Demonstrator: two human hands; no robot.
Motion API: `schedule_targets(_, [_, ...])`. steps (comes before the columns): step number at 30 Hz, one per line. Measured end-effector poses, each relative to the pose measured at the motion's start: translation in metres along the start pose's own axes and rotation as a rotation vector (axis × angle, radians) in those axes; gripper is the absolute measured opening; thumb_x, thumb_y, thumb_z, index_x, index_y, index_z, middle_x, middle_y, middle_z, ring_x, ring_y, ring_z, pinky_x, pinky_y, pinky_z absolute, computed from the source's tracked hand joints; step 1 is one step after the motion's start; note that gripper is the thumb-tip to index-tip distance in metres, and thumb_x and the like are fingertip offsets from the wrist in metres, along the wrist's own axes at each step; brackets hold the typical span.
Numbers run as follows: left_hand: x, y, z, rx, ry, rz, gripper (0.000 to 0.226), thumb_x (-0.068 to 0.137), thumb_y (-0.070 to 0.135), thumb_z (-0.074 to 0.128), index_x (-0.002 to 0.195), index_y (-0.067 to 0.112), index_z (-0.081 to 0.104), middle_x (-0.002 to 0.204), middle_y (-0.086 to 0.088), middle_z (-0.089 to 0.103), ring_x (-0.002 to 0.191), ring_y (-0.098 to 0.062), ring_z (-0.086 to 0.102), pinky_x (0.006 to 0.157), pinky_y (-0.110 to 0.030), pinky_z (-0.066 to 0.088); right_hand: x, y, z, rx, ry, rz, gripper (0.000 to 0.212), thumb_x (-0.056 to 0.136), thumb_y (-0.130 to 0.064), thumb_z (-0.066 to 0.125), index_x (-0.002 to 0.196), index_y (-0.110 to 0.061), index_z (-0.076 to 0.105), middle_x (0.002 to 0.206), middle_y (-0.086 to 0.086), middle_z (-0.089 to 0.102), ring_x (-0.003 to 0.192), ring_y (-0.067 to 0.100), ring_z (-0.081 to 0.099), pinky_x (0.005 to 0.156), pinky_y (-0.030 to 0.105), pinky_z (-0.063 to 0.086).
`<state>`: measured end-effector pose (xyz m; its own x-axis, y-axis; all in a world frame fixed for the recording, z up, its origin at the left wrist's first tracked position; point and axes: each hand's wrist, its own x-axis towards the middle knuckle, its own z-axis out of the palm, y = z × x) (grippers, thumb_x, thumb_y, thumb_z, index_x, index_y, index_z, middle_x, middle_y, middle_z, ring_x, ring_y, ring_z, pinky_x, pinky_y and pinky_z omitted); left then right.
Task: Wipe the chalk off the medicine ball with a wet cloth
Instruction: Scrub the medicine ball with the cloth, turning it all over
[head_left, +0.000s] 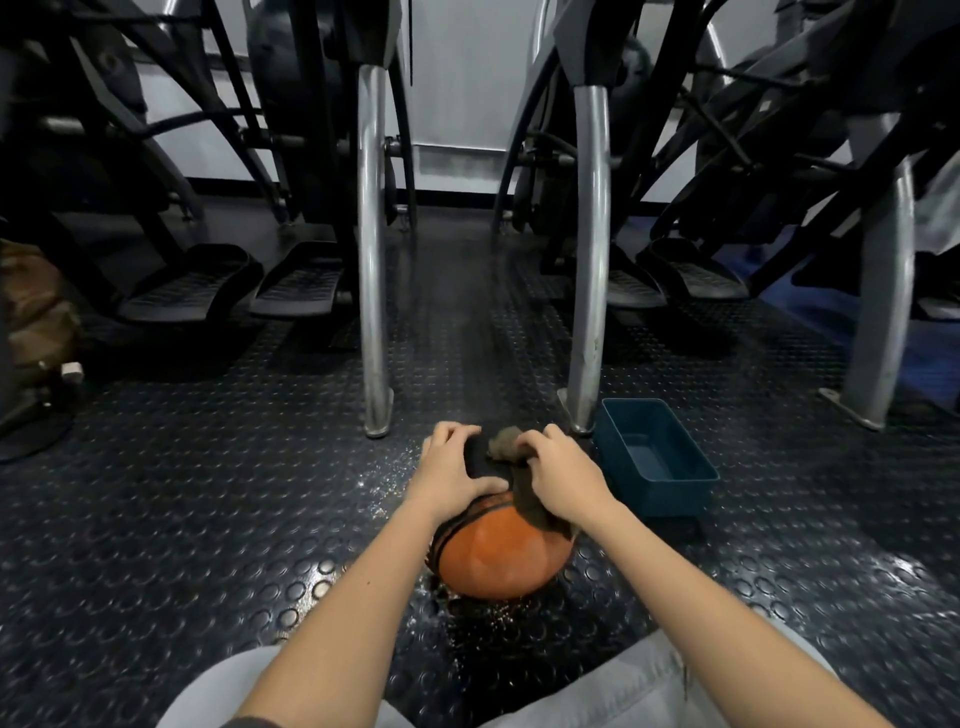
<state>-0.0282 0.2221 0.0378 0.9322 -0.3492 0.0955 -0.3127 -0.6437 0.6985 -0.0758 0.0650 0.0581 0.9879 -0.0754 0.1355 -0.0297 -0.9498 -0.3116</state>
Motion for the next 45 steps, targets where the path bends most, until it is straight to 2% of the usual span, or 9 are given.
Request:
schedule_targets(6, [0.014, -0.002, -0.005, -0.005, -0.056, -0.017, 0.066, 0.087, 0.034, 0.067, 0.143, 0.013, 0.04, 0.144, -0.003, 0.038, 0.134, -0.019, 0.036, 0.108, -0.027, 0.028, 0.028, 0.005, -0.003, -0.058, 0.031, 0.108, 0.033, 0.096, -0.012, 0.039, 0.127, -0.02, 0.047, 0.119, 0.007, 0.045, 0.11, 0.028, 0.046, 0.08, 0.039, 0.044])
schedule_targets(12, [0.016, -0.005, -0.009, -0.021, -0.065, -0.028, 0.065, 0.086, 0.031, 0.069, 0.142, 0.014, 0.041, 0.145, -0.004, 0.038, 0.134, -0.02, 0.036, 0.107, -0.026, 0.027, 0.024, -0.004, 0.005, -0.084, 0.043, -0.03, 0.036, 0.093, -0.011, 0.042, 0.126, -0.024, 0.051, 0.114, 0.006, 0.047, 0.108, 0.027, 0.047, 0.08, 0.039, 0.045])
schedule_targets(17, [0.016, -0.003, -0.01, -0.06, -0.093, -0.036, 0.065, 0.088, 0.03, 0.067, 0.144, 0.015, 0.038, 0.146, -0.003, 0.036, 0.135, -0.02, 0.035, 0.109, -0.029, 0.028, 0.035, 0.033, -0.011, -0.165, 0.072, 0.162, 0.038, 0.092, -0.011, 0.046, 0.129, -0.02, 0.05, 0.121, 0.008, 0.048, 0.114, 0.029, 0.048, 0.088, 0.043, 0.046])
schedule_targets(22, [0.017, -0.004, -0.01, -0.038, -0.09, -0.032, 0.066, 0.087, 0.028, 0.069, 0.143, 0.011, 0.039, 0.143, -0.007, 0.038, 0.133, -0.022, 0.037, 0.106, -0.025, 0.027, 0.018, 0.002, 0.006, -0.044, 0.087, -0.187, 0.034, 0.093, -0.011, 0.044, 0.123, -0.024, 0.055, 0.111, 0.007, 0.05, 0.105, 0.028, 0.047, 0.086, 0.042, 0.042])
schedule_targets(27, [0.011, -0.005, -0.01, -0.056, -0.12, -0.039, 0.066, 0.086, 0.032, 0.069, 0.142, 0.016, 0.039, 0.141, -0.002, 0.037, 0.133, -0.021, 0.036, 0.106, -0.03, 0.031, 0.037, 0.026, -0.017, -0.321, 0.102, 0.029, 0.04, 0.091, -0.013, 0.049, 0.129, -0.026, 0.051, 0.121, 0.006, 0.05, 0.112, 0.028, 0.047, 0.089, 0.039, 0.039])
schedule_targets(32, [0.01, -0.009, -0.013, -0.032, -0.119, -0.013, 0.064, 0.083, 0.026, 0.073, 0.137, 0.011, 0.044, 0.13, -0.006, 0.042, 0.126, -0.022, 0.042, 0.103, -0.026, 0.031, 0.02, -0.004, -0.004, -0.06, 0.096, -0.207, 0.036, 0.092, -0.011, 0.046, 0.125, -0.024, 0.056, 0.11, 0.007, 0.05, 0.104, 0.028, 0.048, 0.085, 0.042, 0.043])
schedule_targets(38, [0.003, -0.014, -0.015, 0.01, -0.198, 0.045, 0.069, 0.085, 0.027, 0.071, 0.143, 0.014, 0.038, 0.14, -0.001, 0.036, 0.133, -0.021, 0.033, 0.112, -0.037, 0.028, 0.029, 0.045, -0.011, -0.188, 0.026, 0.178, 0.038, 0.091, -0.015, 0.049, 0.128, -0.024, 0.053, 0.117, 0.01, 0.049, 0.111, 0.031, 0.048, 0.09, 0.046, 0.045])
schedule_targets(42, [0.008, -0.018, -0.022, 0.045, -0.258, 0.126, 0.065, 0.086, 0.019, 0.07, 0.142, 0.013, 0.039, 0.144, 0.0, 0.036, 0.136, -0.018, 0.033, 0.109, -0.022, 0.024, 0.027, 0.022, -0.007, 0.004, 0.05, -0.033, 0.037, 0.093, -0.011, 0.046, 0.126, -0.024, 0.055, 0.113, 0.008, 0.049, 0.11, 0.026, 0.046, 0.091, 0.043, 0.041])
schedule_targets(45, [0.011, -0.021, -0.031, 0.065, -0.289, 0.158, 0.062, 0.085, 0.013, 0.07, 0.14, 0.013, 0.043, 0.144, 0.0, 0.038, 0.135, -0.016, 0.034, 0.102, -0.012, 0.02, 0.022, 0.025, 0.0, 0.042, 0.027, 0.042, 0.036, 0.094, -0.01, 0.043, 0.125, -0.024, 0.055, 0.116, 0.008, 0.051, 0.112, 0.029, 0.047, 0.093, 0.042, 0.041])
